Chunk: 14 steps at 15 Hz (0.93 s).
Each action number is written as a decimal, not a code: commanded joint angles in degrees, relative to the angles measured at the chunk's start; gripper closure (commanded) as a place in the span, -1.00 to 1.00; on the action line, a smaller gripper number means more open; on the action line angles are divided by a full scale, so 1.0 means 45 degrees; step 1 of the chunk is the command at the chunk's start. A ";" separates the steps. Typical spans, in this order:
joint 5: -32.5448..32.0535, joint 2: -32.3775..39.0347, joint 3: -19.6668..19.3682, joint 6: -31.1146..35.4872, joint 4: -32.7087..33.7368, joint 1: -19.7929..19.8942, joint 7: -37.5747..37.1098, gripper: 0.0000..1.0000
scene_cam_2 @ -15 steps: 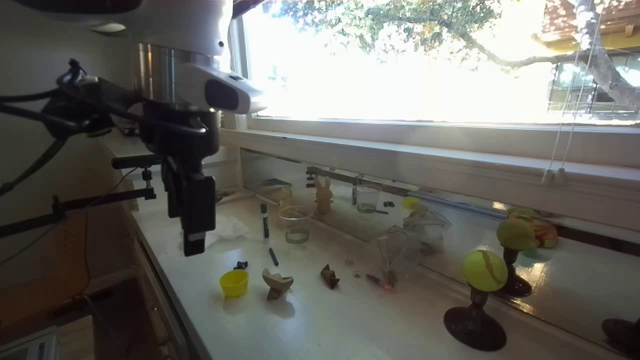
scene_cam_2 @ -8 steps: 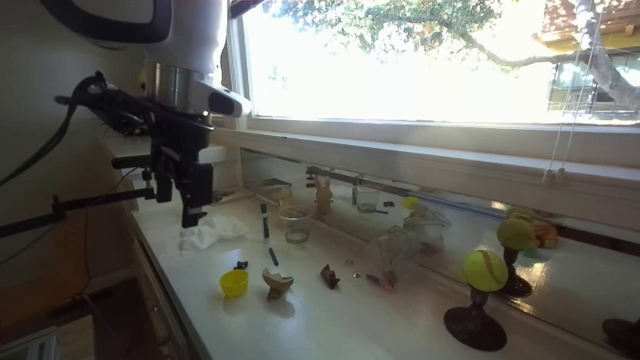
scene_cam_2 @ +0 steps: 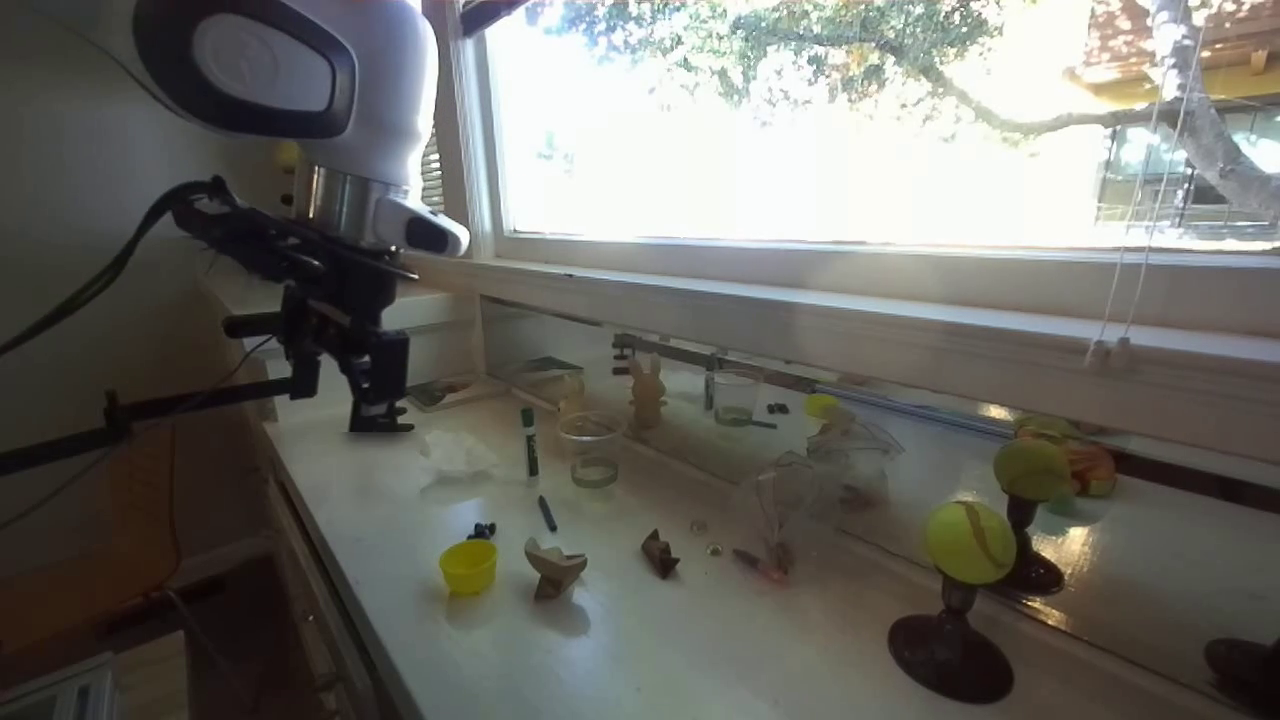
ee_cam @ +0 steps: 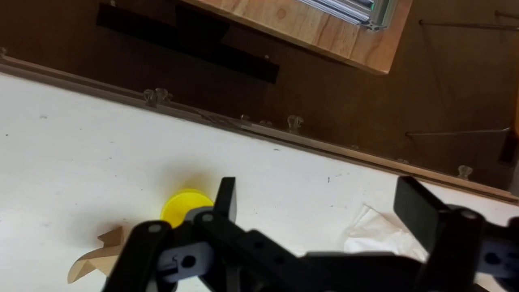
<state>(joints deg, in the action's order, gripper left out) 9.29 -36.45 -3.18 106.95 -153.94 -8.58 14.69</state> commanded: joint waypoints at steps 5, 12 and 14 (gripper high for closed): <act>0.0071 0.0084 0.0163 0.0031 0.0025 0.0139 0.0062 -1.00; 0.1487 0.2863 0.1142 0.1280 0.0708 -0.1665 0.0832 -1.00; 0.1947 0.3776 0.1548 0.1618 0.1141 -0.2077 0.0857 -1.00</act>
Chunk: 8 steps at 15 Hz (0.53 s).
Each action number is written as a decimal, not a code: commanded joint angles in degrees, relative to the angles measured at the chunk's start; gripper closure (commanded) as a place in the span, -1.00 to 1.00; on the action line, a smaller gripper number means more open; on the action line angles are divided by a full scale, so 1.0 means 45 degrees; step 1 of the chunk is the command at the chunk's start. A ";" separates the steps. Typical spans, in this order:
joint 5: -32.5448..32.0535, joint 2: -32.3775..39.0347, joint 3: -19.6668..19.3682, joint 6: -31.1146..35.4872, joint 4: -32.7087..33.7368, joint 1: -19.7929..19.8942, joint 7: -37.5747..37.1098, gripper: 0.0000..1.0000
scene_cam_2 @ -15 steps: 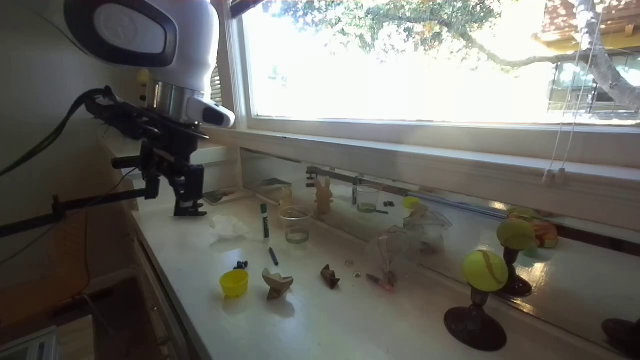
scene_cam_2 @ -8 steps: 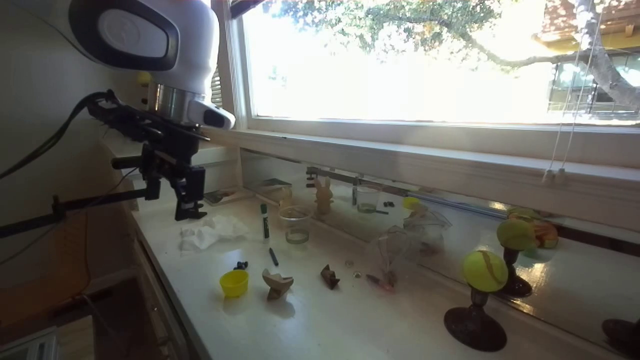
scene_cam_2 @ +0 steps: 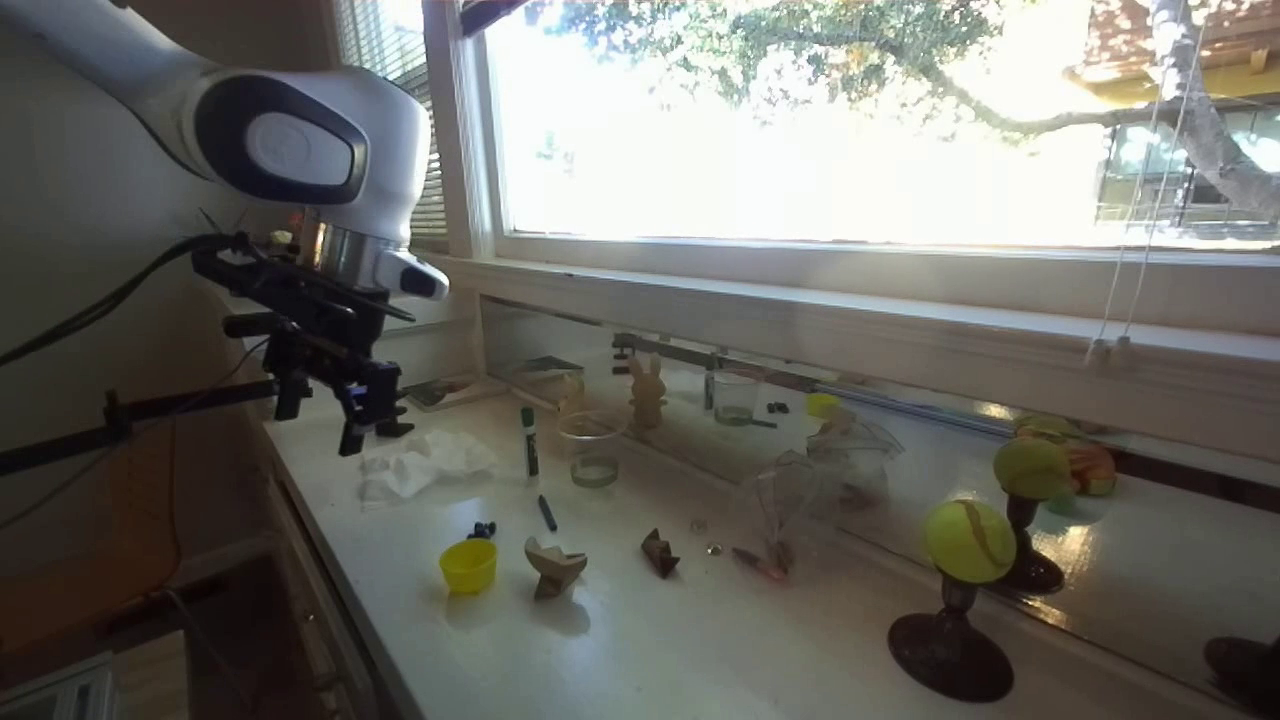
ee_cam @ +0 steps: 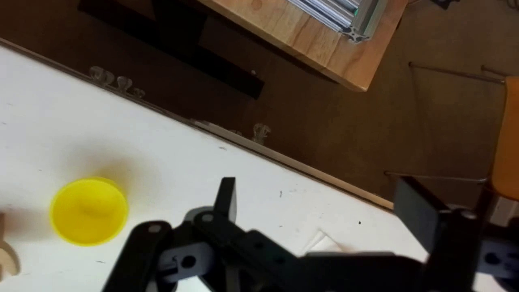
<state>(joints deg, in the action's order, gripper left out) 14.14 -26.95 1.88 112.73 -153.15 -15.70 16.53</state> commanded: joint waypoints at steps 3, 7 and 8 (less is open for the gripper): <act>0.1193 0.2920 0.1074 0.1120 0.1550 -0.0603 -0.0055 -1.00; 0.1584 0.4288 0.1854 0.3355 0.2044 -0.0421 -0.1880 -1.00; 0.1494 0.4539 0.2051 0.4048 0.2090 -0.0390 -0.2626 -1.00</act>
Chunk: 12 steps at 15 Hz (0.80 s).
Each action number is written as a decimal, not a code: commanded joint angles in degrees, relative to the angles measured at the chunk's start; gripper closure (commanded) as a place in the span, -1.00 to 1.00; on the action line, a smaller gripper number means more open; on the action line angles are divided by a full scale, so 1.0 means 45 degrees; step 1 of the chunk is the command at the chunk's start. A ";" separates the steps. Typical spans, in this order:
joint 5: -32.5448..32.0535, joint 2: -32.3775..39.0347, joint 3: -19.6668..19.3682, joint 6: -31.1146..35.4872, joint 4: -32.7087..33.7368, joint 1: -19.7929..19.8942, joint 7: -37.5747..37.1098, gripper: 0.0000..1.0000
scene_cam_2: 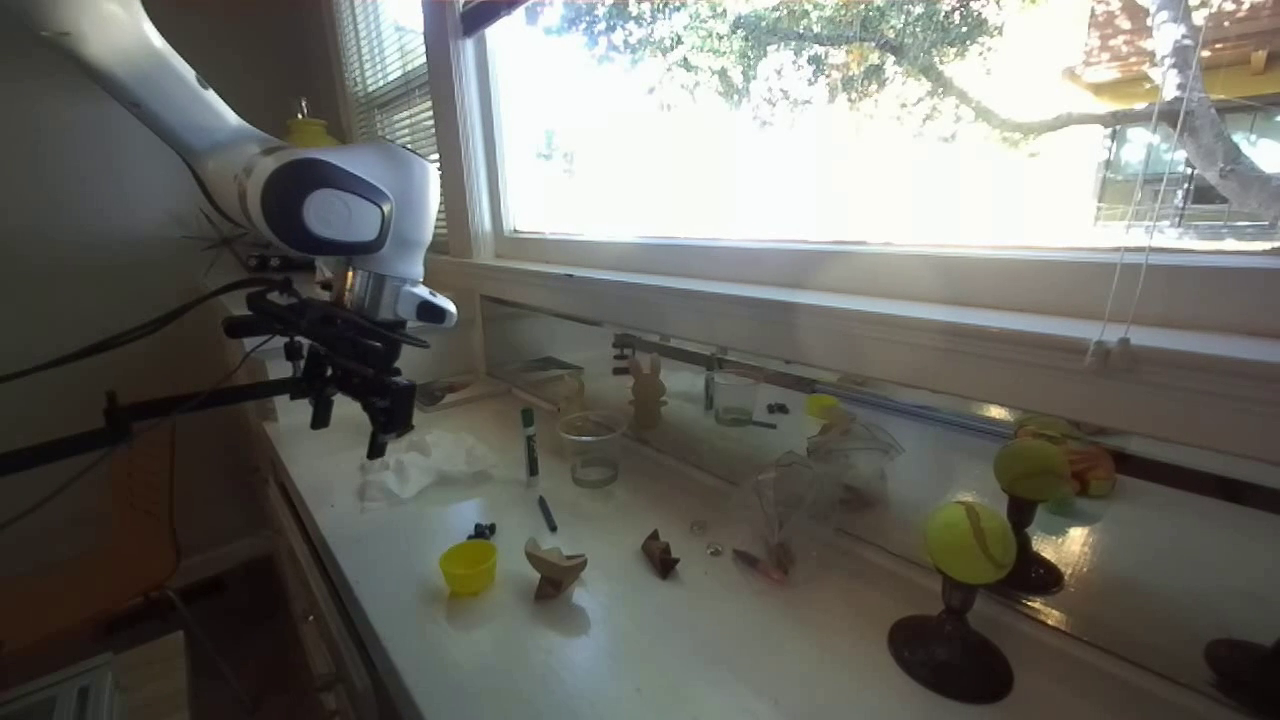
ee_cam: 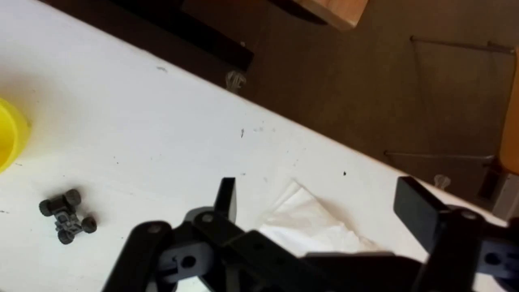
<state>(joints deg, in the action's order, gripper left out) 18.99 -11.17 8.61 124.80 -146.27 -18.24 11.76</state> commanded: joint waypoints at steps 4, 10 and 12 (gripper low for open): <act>-0.0438 0.1745 0.1184 0.2960 0.0861 0.0132 -0.3418 -1.00; -0.0098 0.1623 0.1231 0.2836 0.0697 0.0190 -0.3013 -1.00; -0.0087 0.1697 0.1222 0.3519 0.0549 0.0256 -0.3397 -1.00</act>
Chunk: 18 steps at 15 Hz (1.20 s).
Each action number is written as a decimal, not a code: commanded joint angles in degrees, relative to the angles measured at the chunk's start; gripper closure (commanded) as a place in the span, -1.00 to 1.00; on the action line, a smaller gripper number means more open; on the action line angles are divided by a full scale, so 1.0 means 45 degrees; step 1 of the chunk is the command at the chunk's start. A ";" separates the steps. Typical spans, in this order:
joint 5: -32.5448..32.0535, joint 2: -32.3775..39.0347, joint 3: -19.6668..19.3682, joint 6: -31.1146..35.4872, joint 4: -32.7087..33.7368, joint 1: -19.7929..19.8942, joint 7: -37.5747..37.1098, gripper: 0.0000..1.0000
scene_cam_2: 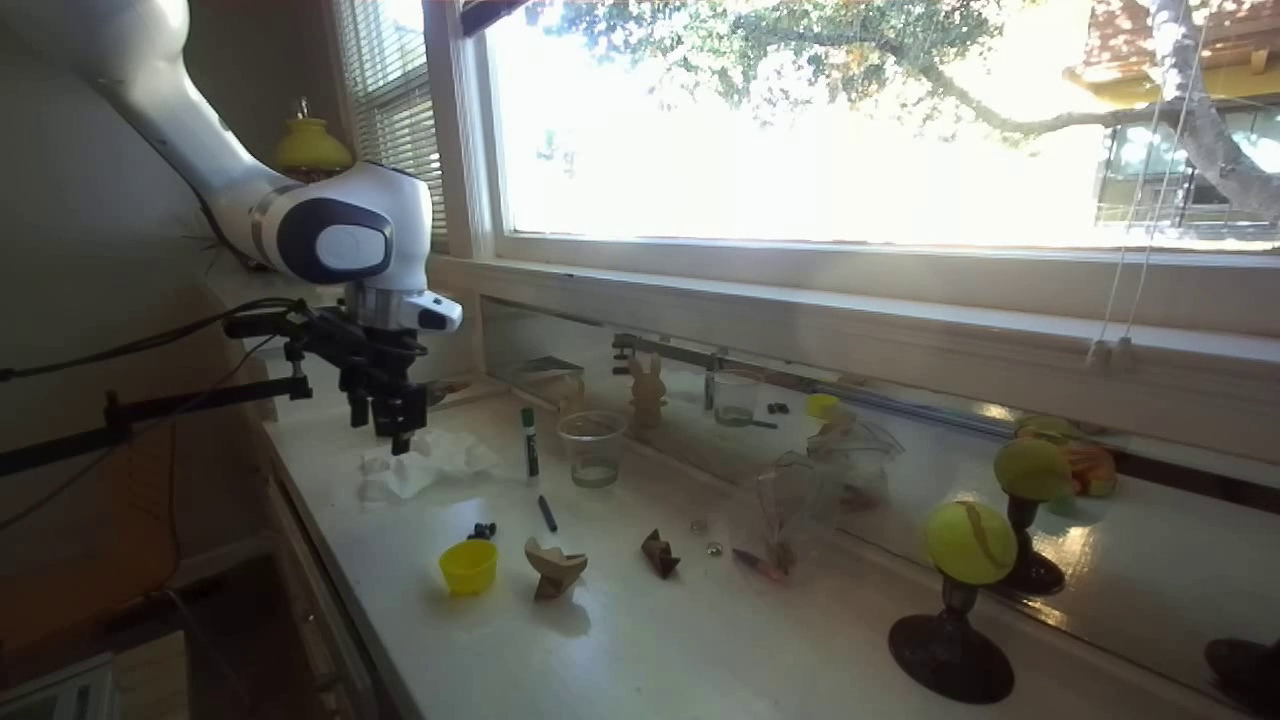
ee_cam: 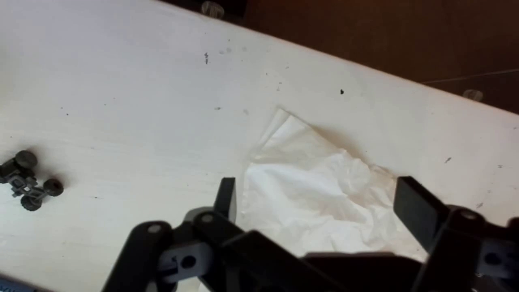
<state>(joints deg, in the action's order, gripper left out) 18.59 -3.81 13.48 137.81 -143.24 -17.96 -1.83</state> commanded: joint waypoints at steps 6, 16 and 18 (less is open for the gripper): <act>0.0115 0.0671 0.0278 0.2482 -0.0111 0.0167 -0.1191 -1.00; 0.0025 0.1818 0.0383 0.4670 -0.0067 0.0146 -0.3523 -1.00; -0.0259 0.2056 0.0364 0.5004 -0.0058 0.0125 -0.3904 -1.00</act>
<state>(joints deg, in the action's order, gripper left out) 18.02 3.50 14.45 157.24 -143.82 -17.50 -16.33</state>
